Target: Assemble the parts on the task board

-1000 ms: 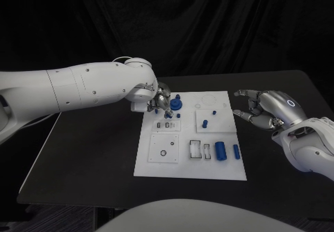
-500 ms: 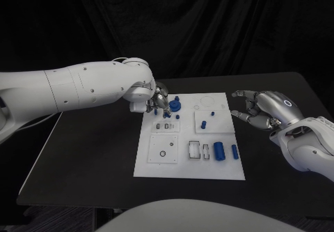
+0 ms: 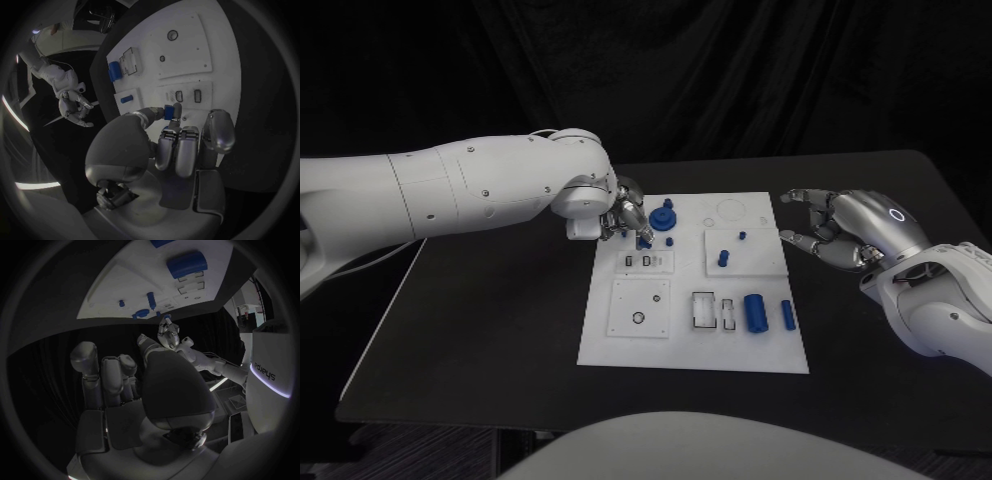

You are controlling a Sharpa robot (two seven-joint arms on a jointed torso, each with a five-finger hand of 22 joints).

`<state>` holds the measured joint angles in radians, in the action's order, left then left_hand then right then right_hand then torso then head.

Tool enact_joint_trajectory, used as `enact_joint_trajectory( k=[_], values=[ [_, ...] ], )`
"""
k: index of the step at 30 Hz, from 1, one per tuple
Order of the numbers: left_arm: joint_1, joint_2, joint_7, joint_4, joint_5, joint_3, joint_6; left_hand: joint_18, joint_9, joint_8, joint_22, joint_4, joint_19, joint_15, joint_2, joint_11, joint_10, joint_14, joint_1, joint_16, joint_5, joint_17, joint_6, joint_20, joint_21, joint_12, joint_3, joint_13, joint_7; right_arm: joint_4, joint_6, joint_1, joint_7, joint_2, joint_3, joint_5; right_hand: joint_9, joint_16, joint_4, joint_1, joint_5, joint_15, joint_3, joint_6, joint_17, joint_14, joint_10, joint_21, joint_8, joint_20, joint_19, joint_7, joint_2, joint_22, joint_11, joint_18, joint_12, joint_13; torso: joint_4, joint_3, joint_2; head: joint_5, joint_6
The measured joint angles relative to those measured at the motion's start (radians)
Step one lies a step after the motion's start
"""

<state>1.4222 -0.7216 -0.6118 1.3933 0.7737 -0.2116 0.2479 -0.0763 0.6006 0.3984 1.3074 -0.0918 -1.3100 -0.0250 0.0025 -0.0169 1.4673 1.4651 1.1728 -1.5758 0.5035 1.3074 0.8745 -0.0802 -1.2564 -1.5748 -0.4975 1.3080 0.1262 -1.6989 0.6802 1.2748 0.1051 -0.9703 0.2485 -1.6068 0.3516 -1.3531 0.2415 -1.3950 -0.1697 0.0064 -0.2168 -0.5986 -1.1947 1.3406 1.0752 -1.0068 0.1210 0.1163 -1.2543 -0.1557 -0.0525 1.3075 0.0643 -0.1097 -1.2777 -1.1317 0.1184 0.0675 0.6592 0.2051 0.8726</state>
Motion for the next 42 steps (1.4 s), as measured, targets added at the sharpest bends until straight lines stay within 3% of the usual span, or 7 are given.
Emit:
enact_joint_trajectory(
  k=[11,27,42],
  values=[
    [-0.026,-0.018,-0.001,0.007,-0.005,0.000,-0.025,0.000,0.006,-0.004,0.000,-0.002,0.015,0.000,0.013,0.000,0.000,0.000,-0.013,0.000,-0.002,0.000,0.000,0.000,0.015,0.000,-0.004,0.000,0.000,0.000,-0.006,0.000,0.000,0.000,0.000,0.013,-0.005,0.000,0.000,-0.005,-0.008,0.004,0.000,-0.007,0.003,-0.004,-0.004,0.008,0.000,0.000,0.007,0.000,0.005,0.000,0.004,0.000,0.004,0.006,-0.0014,0.0001,0.002,0.003,0.000],
    [-0.061,-0.011,-0.001,-0.001,-0.007,0.000,-0.052,0.000,0.015,-0.012,0.000,0.000,0.018,0.000,0.038,0.000,0.000,0.000,-0.048,0.000,-0.024,0.000,0.000,-0.004,0.031,0.000,-0.005,0.000,0.000,0.002,-0.014,0.000,-0.001,0.003,0.000,0.026,-0.006,0.005,0.000,-0.011,-0.008,0.004,0.000,-0.007,0.004,-0.004,-0.004,0.012,0.000,0.000,0.007,0.000,0.000,0.000,0.004,0.000,0.004,0.007,-0.0019,0.0005,0.000,0.002,0.000],
    [-0.074,-0.003,0.000,-0.006,-0.008,0.000,-0.056,0.000,0.017,-0.015,0.000,0.012,0.025,0.000,0.037,0.000,0.000,0.000,-0.057,0.000,-0.031,0.000,0.000,-0.004,0.042,0.000,-0.018,0.000,0.000,0.003,-0.021,0.000,-0.002,0.004,0.000,0.029,-0.010,0.005,0.003,-0.016,-0.008,0.004,-0.003,-0.014,0.006,-0.004,-0.007,0.017,0.000,0.000,0.007,0.000,0.005,0.000,0.000,0.000,0.009,0.011,-0.0013,-0.0002,0.001,0.005,0.000]
  ],
)
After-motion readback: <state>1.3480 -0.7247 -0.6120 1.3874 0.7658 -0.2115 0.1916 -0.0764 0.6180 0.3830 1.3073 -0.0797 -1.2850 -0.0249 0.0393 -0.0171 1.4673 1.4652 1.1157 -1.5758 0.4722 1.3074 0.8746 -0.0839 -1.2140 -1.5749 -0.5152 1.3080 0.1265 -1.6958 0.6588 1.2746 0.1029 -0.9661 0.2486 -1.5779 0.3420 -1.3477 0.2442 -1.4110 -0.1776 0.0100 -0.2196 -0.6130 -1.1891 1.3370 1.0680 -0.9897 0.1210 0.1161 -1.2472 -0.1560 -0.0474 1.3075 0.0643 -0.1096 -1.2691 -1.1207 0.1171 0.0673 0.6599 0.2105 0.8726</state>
